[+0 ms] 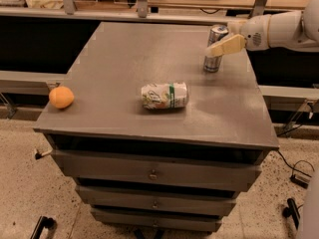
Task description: Pick redbull can
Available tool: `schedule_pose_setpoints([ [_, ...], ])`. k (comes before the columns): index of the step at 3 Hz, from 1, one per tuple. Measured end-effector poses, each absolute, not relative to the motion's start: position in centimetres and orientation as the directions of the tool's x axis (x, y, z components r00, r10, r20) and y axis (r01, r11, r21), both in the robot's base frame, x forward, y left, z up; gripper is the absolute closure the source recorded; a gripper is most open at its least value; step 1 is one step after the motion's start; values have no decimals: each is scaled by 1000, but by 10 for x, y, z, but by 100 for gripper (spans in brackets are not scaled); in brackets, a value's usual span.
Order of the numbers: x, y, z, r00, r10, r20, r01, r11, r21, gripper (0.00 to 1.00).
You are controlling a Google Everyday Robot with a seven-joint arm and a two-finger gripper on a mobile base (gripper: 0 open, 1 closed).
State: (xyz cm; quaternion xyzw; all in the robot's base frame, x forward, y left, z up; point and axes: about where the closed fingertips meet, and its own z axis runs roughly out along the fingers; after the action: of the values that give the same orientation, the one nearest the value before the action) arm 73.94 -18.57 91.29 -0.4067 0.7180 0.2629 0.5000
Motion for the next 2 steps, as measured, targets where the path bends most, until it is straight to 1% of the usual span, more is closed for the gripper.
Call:
schedule_pose_setpoints([
  [2, 741, -178, 909, -171, -321, -931, -854, 520, -23, 47],
])
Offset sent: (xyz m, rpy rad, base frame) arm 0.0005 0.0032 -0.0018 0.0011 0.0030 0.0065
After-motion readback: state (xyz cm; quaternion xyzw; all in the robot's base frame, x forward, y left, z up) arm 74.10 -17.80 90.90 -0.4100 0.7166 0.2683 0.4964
